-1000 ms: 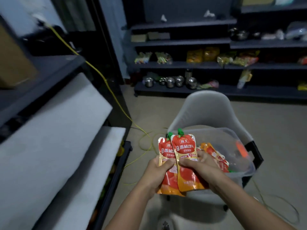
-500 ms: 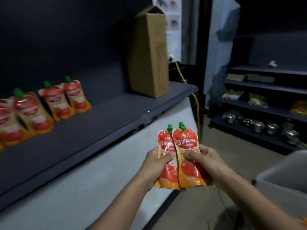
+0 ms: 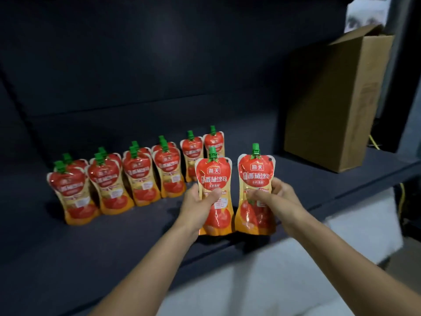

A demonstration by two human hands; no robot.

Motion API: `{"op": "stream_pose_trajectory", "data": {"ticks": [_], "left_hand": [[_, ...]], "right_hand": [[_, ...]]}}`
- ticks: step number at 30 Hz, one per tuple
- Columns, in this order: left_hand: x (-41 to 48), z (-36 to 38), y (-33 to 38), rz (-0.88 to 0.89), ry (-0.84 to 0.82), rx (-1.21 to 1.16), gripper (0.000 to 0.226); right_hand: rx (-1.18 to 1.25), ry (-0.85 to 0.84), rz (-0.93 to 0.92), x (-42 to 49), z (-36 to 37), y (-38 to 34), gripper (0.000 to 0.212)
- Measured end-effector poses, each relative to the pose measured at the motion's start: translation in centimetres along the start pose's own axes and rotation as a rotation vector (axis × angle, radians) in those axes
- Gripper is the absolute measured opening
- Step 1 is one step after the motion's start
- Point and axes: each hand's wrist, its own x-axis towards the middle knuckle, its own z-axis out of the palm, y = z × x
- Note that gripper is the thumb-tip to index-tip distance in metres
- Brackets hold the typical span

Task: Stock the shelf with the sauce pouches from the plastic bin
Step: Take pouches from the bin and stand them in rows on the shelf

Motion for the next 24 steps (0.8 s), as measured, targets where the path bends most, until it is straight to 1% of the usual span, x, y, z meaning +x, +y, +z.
{"op": "stream_pose_trajectory", "data": {"ticks": [3,5,9,12,15,17,20,22,24], "left_hand": [[3.0,-1.3,-0.4,0.020,0.100,-0.044,0.017],[4.4,-1.7,-0.9,0.048,0.137,-0.048,0.015],[6.2,-2.0,-2.0,0.107,0.072,0.056,0.012],[7.5,-2.2,-1.7,0.110,0.067,0.096,0.022],[9.3,-3.3,0.5,0.145,0.056,0.234,0.037],[10.8,-4.4,2.4,0.112,-0.018,0.358,0.047],[13.0,-5.2,4.6,0.088,-0.101,0.601,0.052],[14.4,-4.9,5.7,0.090,-0.110,0.711,0.049],[15.7,-4.4,6.3,0.100,-0.081,0.812,0.048]], "right_hand": [[-0.013,0.015,-0.054,3.1,2.2,0.5,0.030],[-0.049,0.005,-0.079,4.8,3.1,1.1,0.032],[-0.090,-0.037,-0.104,7.2,3.5,2.1,0.037],[-0.079,-0.063,-0.112,8.8,3.2,1.9,0.034],[-0.108,-0.151,-0.143,10.8,2.1,0.1,0.035],[-0.191,-0.260,-0.152,12.2,1.3,-1.5,0.033],[-0.270,-0.406,-0.131,14.2,0.8,-2.9,0.018],[-0.320,-0.430,-0.139,15.9,0.8,-3.1,0.009],[-0.311,-0.408,-0.156,17.9,0.9,-3.0,0.003]]}}
